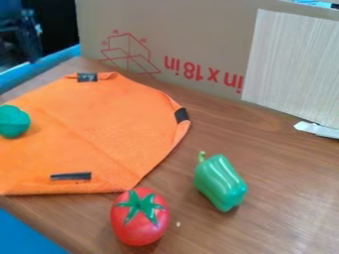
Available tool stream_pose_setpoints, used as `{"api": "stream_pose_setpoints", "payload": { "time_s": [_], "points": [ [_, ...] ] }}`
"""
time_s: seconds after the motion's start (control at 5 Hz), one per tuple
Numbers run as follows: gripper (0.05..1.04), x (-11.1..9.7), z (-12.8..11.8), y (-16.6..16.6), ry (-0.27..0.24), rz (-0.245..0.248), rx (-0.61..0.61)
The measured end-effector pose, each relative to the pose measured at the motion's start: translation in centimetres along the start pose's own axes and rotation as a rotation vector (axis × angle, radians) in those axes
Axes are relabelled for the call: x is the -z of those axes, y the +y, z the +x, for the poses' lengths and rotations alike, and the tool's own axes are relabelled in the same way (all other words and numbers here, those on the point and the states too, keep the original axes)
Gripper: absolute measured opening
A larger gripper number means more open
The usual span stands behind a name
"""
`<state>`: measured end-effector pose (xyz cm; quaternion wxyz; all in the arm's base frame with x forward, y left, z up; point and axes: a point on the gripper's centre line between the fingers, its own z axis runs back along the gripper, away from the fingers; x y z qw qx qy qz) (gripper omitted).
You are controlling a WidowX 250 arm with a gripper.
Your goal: Put the green ball on the left edge of the cloth
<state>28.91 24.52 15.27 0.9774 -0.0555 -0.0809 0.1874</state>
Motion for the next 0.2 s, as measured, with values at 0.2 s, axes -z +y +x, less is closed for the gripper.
{"api": "stream_pose_setpoints", "payload": {
  "time_s": [0.2],
  "points": [
    [1.001,-4.45,-0.27,-2.02,-0.029,-0.064,0.032]
  ]
}}
